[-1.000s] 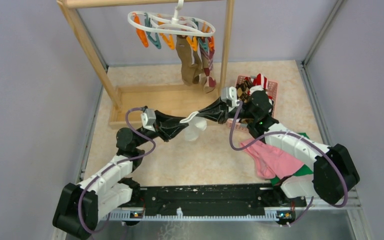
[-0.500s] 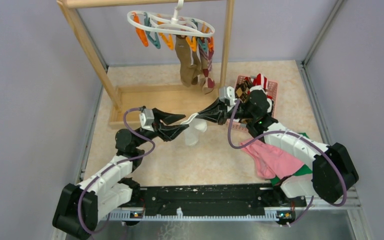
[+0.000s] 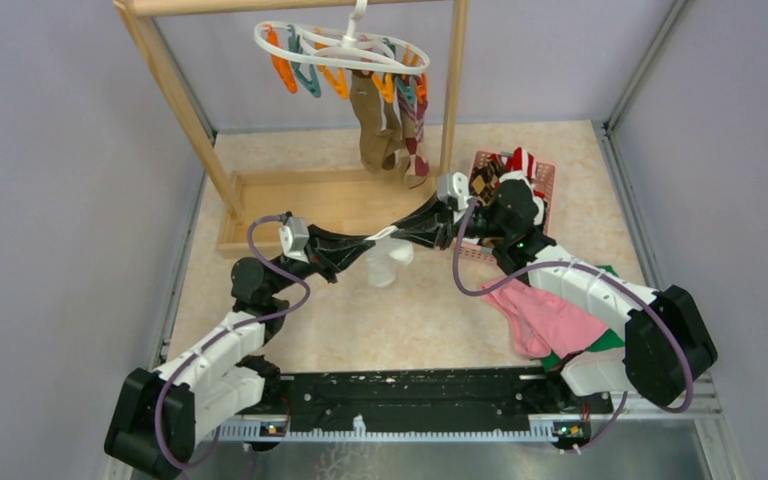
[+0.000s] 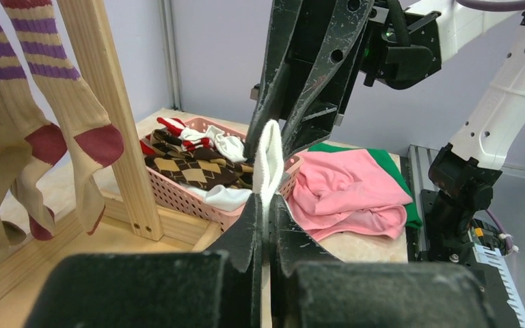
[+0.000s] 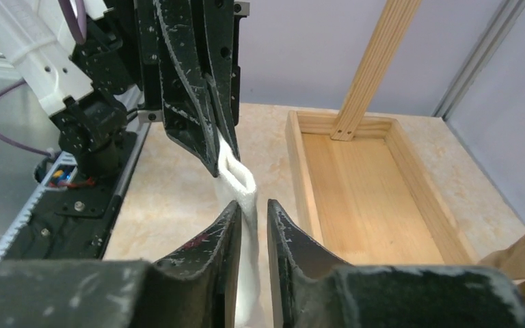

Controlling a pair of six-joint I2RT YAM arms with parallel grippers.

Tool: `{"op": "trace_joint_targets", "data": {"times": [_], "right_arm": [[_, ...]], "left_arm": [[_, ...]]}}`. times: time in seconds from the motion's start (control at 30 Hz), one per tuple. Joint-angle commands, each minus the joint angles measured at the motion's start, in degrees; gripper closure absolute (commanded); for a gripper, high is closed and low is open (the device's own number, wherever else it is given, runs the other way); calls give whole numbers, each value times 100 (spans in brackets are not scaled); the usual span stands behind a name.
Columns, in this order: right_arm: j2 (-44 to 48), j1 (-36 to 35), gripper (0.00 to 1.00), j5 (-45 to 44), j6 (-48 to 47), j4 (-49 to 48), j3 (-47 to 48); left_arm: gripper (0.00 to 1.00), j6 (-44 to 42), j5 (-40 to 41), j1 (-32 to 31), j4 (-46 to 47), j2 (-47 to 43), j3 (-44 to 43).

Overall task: Clip the socks to the hanger
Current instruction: Pick up the sock from the bin.

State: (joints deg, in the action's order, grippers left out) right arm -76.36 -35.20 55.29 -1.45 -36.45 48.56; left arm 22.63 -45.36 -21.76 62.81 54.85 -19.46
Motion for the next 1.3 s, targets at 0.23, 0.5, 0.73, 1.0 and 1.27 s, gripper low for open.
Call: {"op": "trace_joint_targets", "data": {"times": [0.23,0.5,0.73,1.0,1.27], "right_arm": [[484,199,34,-1190,-184,-365,146],[424,210,33,-2725,-642,-381,725],[312,202,33,-3756,-753,-300,1339],[-315,-630,40,-6203,-534,1801,3033],[-787,-1062,44,-7718,-293,2921,4134]], "left_arm": [[100,-348,262,-28,-325,-318,-185],[100,-268,255,-63,-437,-305,-190],[100,-321,443,-65,-536,-334,-163],[100,-291,478,-61,-575,-355,-150],[100,-285,550,-98,-591,-484,-68]]}}
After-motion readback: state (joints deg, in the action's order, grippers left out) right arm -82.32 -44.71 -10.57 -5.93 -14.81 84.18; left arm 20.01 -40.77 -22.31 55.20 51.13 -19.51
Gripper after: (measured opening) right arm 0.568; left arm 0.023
